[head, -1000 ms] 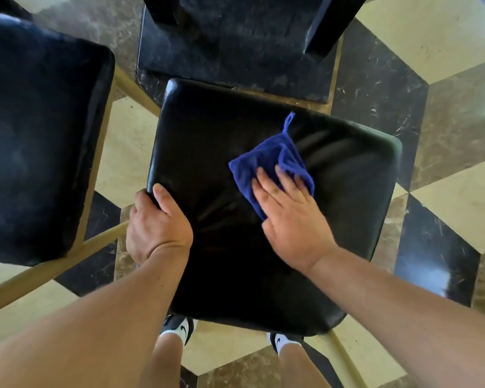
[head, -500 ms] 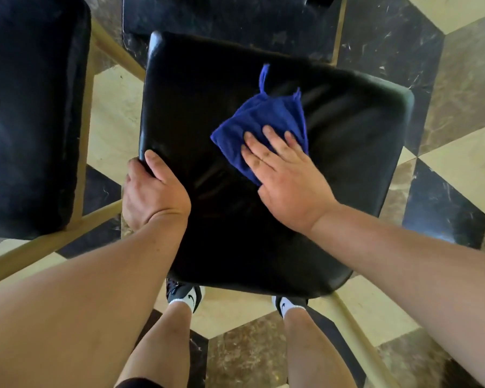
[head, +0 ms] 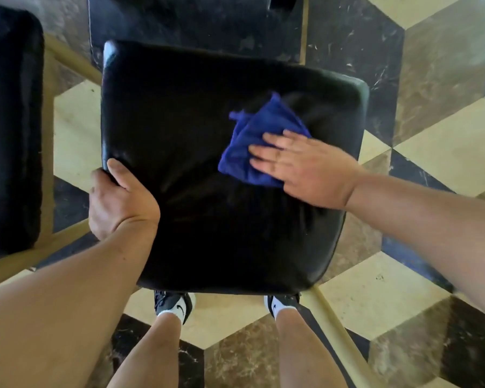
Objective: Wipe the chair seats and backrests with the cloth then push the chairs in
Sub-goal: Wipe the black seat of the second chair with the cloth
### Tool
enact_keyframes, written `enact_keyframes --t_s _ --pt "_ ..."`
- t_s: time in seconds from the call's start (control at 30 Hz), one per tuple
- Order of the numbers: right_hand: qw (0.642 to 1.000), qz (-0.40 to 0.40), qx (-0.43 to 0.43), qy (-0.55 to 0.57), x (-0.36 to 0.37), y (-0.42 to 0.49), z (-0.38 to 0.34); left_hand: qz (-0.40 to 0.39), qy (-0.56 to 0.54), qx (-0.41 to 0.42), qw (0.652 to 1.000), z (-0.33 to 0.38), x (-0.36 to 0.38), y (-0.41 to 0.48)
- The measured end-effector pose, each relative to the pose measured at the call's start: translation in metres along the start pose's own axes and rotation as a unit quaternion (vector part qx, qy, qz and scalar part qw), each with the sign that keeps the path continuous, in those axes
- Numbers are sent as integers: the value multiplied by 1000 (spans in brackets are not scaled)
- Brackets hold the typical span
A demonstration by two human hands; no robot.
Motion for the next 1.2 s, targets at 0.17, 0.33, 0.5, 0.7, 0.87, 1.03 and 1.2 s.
enact_keyframes --t_s 0.17,0.33,0.5,0.7,0.87,1.03,1.2 --pt "992 52 118 1 5 7 -30 6 0 -3 1000 0 -2 0" --pt "988 -54 -134 51 48 -52 -132 18 -3 2 1000 -1 -2 1" --pt "991 -60 -121 19 27 -50 -40 32 -4 -1 999 -2 -1 4" --pt "983 47 178 16 -2 -51 55 41 -10 -2 999 -2 1 2" --pt "998 -8 63 7 45 -72 -62 35 -12 -6 999 -3 0 2" --pt "989 -73 -121 44 63 -101 -102 28 -24 -13 999 -4 1 0" --pt "999 5 26 48 25 -55 -36 -8 -6 -10 1000 6 0 -6"
Point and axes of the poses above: each hand's wrist, its own y-axis towards the middle knuckle, its own x-axis out of the palm, z = x × y, the point moved 7 cm from there along y, towards the middle knuckle, and after that the axes turned 4 degrees about -x, right-handed, at the moved point
